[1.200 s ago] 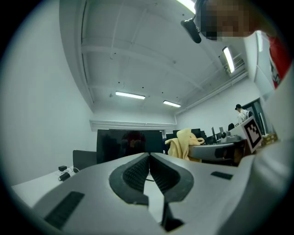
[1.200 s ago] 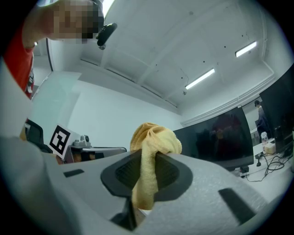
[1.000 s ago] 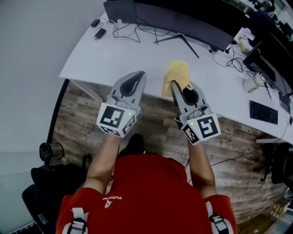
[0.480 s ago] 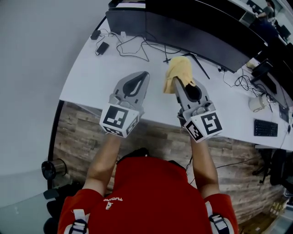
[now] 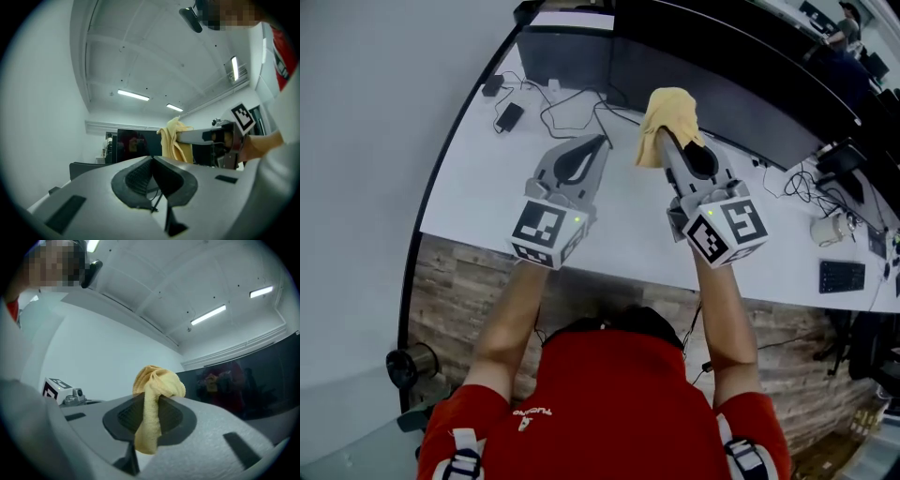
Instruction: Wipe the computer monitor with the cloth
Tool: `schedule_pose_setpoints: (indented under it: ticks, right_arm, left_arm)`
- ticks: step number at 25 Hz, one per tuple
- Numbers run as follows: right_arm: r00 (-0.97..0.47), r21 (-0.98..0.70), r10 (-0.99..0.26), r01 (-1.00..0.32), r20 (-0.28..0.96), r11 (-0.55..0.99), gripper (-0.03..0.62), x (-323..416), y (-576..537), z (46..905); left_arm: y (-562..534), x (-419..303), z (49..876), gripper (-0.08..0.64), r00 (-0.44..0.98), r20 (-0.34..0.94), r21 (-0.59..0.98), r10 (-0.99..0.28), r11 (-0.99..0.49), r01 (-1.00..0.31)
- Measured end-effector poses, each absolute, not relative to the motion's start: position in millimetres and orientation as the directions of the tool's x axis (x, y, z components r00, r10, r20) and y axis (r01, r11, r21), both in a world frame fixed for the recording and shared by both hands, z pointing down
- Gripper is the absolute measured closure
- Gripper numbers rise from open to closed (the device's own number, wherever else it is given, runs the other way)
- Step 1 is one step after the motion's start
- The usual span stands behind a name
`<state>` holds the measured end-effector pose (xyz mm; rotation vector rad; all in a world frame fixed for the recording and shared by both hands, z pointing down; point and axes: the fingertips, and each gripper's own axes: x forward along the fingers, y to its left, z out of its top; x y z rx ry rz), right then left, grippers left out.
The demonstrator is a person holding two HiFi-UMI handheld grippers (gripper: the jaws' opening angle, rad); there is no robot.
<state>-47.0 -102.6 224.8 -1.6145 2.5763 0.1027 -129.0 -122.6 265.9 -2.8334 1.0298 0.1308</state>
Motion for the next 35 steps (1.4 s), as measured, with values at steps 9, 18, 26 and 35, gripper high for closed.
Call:
schedule_pose_setpoints:
  ticks: [9, 18, 26, 35]
  right_arm:
    - [-0.510, 0.054, -0.851, -0.860, -0.127, 0.508, 0.529, -37.9, -163.9, 187.9]
    - [-0.560, 0.051, -0.822, -0.828, -0.106, 0.558, 0.529, -12.7, -219.7, 152.4]
    - [-0.527, 0.085, -0.848, -0.849, -0.059, 0.522, 0.528, -23.6, -272.4, 122.6]
    - [-0.440, 0.175, -0.898, -0.883, 0.017, 0.436, 0.528, -50.0, -335.0, 107.1]
  left_arm:
    - [-163.4, -103.9, 253.5, 0.551, 0.724, -0.100, -0.086, -0.682, -0.719, -0.689]
    - [-201.9, -73.8, 232.5, 0.551, 0.673, -0.114, -0.083, -0.730, -0.668, -0.739]
    - [-236.5, -70.3, 223.1, 0.551, 0.713, -0.114, -0.097, -0.691, -0.707, -0.701]
    - [-269.7, -86.1, 220.8, 0.551, 0.764, -0.120, -0.095, -0.634, -0.759, -0.644]
